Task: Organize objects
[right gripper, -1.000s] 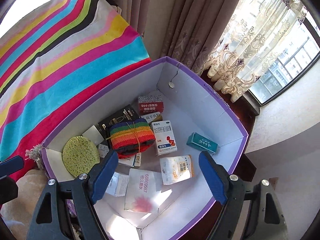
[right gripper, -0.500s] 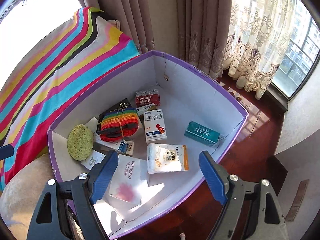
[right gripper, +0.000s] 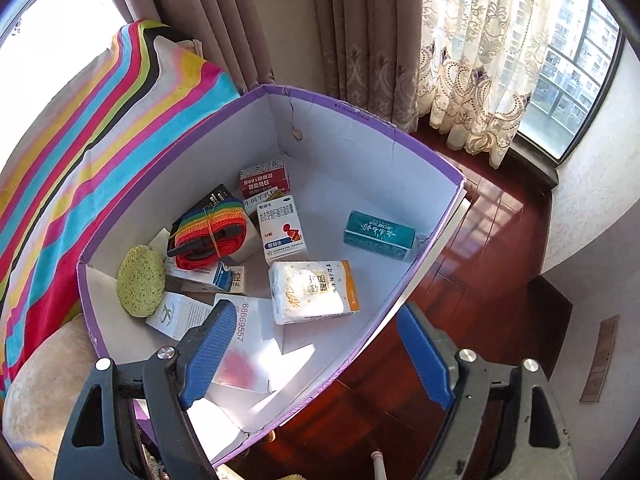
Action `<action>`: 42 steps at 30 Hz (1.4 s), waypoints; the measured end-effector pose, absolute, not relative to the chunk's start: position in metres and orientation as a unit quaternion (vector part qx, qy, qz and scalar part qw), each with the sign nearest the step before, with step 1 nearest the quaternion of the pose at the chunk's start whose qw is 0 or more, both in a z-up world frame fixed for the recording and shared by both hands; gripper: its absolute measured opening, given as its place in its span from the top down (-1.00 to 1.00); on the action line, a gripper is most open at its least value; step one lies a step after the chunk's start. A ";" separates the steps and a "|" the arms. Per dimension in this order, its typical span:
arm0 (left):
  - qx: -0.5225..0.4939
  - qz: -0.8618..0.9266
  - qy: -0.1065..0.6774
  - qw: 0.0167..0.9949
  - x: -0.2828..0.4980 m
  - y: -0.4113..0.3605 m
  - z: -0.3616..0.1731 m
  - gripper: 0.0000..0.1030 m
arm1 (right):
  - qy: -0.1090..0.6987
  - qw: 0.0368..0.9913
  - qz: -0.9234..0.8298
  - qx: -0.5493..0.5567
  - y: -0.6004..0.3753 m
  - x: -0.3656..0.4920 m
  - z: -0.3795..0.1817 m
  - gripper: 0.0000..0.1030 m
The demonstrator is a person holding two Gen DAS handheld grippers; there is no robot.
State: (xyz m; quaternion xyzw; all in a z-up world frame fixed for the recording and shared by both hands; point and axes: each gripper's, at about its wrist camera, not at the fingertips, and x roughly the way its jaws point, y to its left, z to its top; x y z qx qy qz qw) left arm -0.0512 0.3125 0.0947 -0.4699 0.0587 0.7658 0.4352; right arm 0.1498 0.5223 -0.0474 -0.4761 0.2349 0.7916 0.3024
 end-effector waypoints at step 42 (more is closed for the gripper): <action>-0.522 0.713 0.175 0.435 0.011 0.385 -0.028 -0.99 | 0.158 0.380 0.775 -0.479 0.507 0.146 -0.042 -0.63</action>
